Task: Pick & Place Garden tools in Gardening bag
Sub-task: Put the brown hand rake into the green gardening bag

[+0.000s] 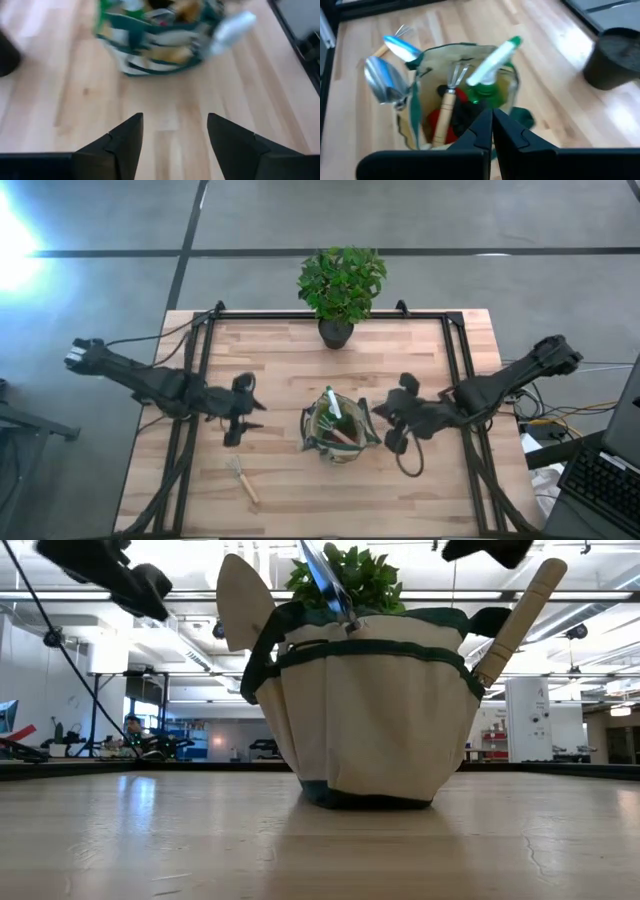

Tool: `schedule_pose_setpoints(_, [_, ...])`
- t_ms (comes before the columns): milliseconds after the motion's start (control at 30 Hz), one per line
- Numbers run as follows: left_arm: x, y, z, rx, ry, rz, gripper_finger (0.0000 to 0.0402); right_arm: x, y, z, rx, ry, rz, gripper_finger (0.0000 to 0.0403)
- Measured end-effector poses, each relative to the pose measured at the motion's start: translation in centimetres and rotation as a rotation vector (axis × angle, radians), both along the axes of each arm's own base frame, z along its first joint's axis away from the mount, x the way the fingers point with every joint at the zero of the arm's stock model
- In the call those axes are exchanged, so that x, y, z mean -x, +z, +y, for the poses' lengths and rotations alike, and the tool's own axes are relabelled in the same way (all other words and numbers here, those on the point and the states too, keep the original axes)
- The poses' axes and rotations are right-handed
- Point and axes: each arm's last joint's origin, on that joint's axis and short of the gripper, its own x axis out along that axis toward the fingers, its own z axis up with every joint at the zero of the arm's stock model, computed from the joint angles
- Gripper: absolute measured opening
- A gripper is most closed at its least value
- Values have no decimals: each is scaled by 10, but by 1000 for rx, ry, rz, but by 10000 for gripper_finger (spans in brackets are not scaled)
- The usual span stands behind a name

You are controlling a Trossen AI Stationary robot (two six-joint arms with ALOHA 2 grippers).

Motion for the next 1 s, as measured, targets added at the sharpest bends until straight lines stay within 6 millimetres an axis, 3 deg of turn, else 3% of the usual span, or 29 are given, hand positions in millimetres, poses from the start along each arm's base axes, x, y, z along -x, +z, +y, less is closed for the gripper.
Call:
schedule_pose_setpoints(300, [-2, -19, -36, -86, -152, 208, 209, 40, -12, -22, -36, -101, -69, 8])
schedule_pose_setpoints(533, [-13, -31, -61, -71, -242, 412, 209, 61, -24, -33, -57, -178, -110, 8])
schedule_pose_setpoints(800, [-23, -30, -95, -51, -320, 581, 209, 71, -35, -38, -86, -222, -127, 8])
schedule_pose_setpoints(1000, [-25, -47, -110, -104, -358, 650, 209, 70, -35, -38, -92, -223, -141, 8])
